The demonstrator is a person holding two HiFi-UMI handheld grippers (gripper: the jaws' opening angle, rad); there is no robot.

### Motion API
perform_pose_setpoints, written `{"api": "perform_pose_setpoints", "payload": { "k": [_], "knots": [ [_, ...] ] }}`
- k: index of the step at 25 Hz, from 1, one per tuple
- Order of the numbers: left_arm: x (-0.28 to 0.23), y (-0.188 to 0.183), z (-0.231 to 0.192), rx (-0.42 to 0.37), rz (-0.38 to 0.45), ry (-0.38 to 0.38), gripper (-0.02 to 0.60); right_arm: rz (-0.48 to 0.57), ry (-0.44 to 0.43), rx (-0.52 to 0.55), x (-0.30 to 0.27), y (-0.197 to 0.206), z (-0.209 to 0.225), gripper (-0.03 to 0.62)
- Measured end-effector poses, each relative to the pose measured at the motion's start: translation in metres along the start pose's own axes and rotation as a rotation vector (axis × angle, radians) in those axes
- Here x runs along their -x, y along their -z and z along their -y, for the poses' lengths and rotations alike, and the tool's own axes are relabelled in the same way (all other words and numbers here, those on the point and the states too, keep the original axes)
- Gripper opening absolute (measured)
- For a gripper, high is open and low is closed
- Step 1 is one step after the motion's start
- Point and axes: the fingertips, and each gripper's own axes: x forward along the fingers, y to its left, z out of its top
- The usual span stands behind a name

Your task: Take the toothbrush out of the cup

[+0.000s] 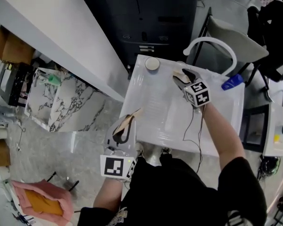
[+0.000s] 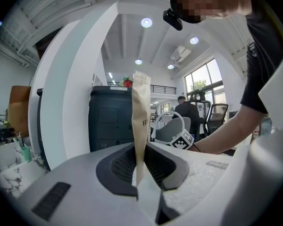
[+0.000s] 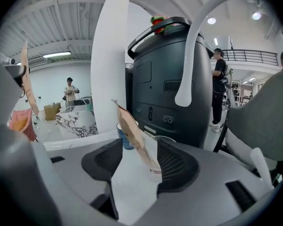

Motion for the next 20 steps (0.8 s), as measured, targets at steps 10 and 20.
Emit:
{"api": "perform_pose_setpoints", "payload": {
  "k": [10, 20],
  "knots": [
    [-0.004, 0.004, -0.005, -0.001, -0.02, -0.01, 0.044, -0.046, -0.003, 0.045, -0.022, 0.009, 0.009, 0.161],
    [-0.002, 0.004, -0.01, 0.004, -0.016, -0.001, 0.044, -0.024, 0.04, 0.094, -0.017, -0.002, 0.009, 0.034]
  ]
}}
